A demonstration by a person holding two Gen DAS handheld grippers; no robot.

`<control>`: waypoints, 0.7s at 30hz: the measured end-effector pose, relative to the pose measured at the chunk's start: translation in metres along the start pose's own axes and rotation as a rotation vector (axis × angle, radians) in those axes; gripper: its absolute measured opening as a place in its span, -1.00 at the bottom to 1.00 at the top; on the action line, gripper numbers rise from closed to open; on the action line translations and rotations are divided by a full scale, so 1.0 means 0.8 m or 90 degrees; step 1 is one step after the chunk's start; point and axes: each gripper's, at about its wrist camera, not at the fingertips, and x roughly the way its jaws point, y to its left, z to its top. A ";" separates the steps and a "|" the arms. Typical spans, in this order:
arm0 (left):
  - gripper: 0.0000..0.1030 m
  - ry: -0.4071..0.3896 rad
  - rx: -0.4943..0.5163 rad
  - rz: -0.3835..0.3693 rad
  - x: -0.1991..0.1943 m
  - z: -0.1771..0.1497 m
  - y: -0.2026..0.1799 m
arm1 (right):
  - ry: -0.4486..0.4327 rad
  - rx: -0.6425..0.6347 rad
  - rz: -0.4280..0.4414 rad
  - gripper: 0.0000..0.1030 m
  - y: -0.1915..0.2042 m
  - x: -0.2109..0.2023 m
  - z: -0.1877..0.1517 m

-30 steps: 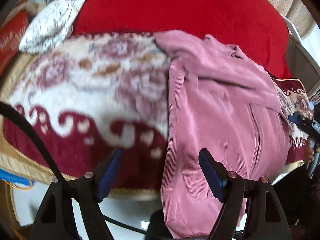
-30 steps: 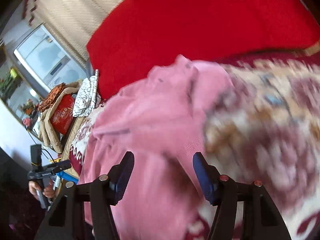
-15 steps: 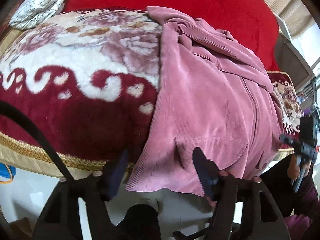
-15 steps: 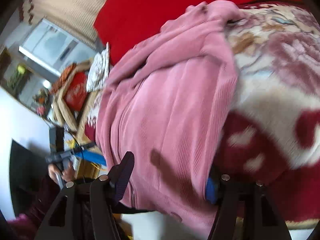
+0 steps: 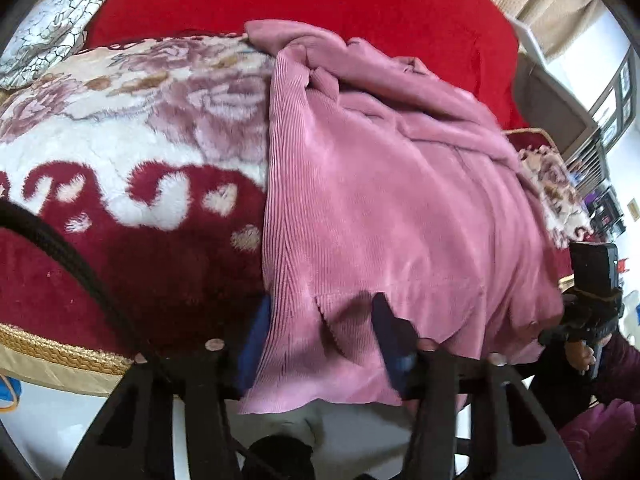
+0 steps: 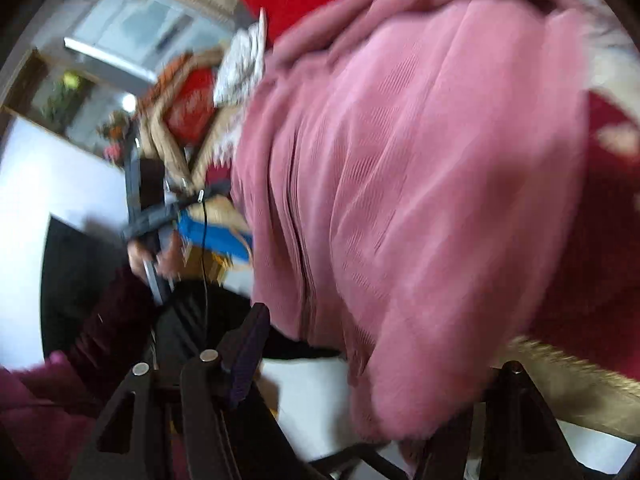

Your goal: Fold large clothes

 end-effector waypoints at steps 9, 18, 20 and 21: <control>-0.30 0.050 -0.051 -0.027 0.007 -0.013 0.019 | -0.016 -0.010 -0.050 -0.53 0.002 0.010 -0.002; -0.90 0.034 0.008 -0.020 -0.010 -0.009 -0.019 | -0.121 -0.073 -0.041 -0.80 0.056 -0.033 0.019; -0.92 -0.001 0.008 -0.040 -0.032 0.004 -0.028 | -0.152 -0.075 -0.032 -0.82 0.063 -0.048 0.034; -0.92 -0.023 0.004 -0.058 -0.046 0.013 -0.031 | -0.167 -0.073 -0.025 -0.82 0.069 -0.052 0.041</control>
